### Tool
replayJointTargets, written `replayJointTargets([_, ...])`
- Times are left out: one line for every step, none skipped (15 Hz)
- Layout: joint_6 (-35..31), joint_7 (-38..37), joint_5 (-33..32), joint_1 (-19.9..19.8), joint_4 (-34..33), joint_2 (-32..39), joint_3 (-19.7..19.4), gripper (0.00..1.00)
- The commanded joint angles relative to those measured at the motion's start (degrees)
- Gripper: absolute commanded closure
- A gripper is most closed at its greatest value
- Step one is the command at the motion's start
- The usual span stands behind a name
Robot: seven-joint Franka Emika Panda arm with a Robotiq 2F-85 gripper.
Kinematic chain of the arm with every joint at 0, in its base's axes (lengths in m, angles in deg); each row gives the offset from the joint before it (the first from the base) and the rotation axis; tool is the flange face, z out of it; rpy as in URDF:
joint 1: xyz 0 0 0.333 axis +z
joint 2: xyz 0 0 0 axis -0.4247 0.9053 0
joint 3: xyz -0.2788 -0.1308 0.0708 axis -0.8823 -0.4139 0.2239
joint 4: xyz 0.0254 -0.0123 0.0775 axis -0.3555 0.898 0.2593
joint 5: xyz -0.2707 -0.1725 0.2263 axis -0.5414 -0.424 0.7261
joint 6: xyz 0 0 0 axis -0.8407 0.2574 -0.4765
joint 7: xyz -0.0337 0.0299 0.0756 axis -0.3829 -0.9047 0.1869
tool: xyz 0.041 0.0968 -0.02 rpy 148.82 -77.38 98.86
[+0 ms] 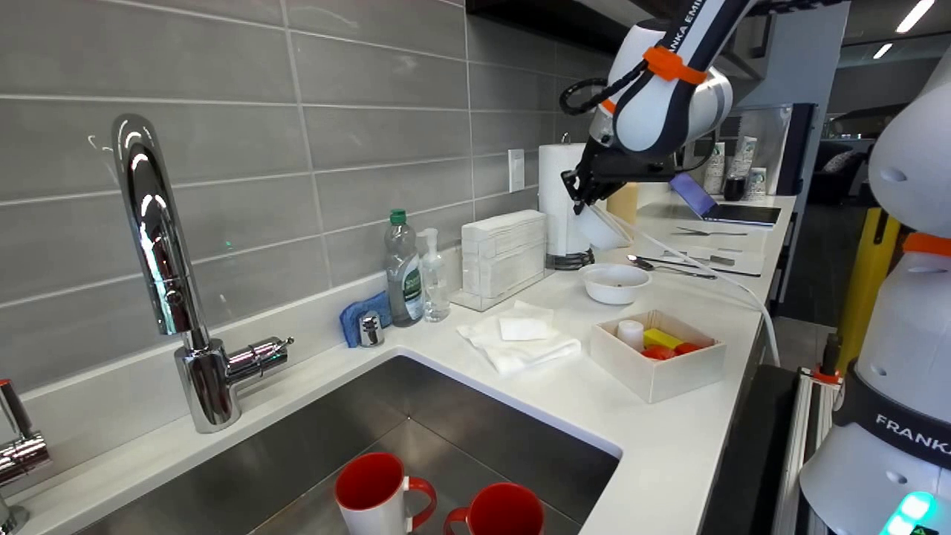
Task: Pick up the orange ball and small white cup, put them in the wooden box, pour the contents of the left plate into the right plate
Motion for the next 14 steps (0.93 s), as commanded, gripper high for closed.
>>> replayJointTargets([-1.5, -8.0, -11.6, -9.7, -0.7, -1.4, 5.2, 1.0])
replayJointTargets([-0.8, -10.1, -14.3, -11.8, -0.9, -1.8, 6.8, 1.0])
replayJointTargets([-0.1, -12.2, -16.4, -13.3, -1.0, -1.9, 8.4, 1.0])
replayJointTargets([0.3, -14.5, -18.5, -14.9, -0.9, -2.3, 10.2, 1.0])
replayJointTargets([0.5, -17.0, -19.4, -15.7, -0.7, -2.4, 12.0, 1.0])
replayJointTargets([1.0, -19.6, -20.8, -16.6, -0.8, -2.4, 14.0, 1.0])
replayJointTargets([1.8, -22.1, -22.6, -17.6, -0.9, -2.8, 16.2, 1.0])
replayJointTargets([2.2, -24.4, -23.7, -17.9, -0.8, -2.8, 18.0, 1.0])
replayJointTargets([2.5, -27.0, -24.9, -18.4, -0.9, -2.9, 19.8, 1.0])
replayJointTargets([3.0, -29.2, -26.1, -18.8, -1.2, -2.9, 21.4, 1.0])
replayJointTargets([3.4, -31.5, -27.2, -19.3, -1.4, -3.0, 22.9, 1.0])
replayJointTargets([3.7, -33.8, -28.1, -19.7, -1.6, -3.1, 24.0, 1.0])
replayJointTargets([3.9, -36.0, -29.5, -20.4, -1.8, -3.2, 25.1, 1.0])
replayJointTargets([2.9, -38.6, -32.4, -22.2, -1.0, -4.0, 25.6, 1.0])
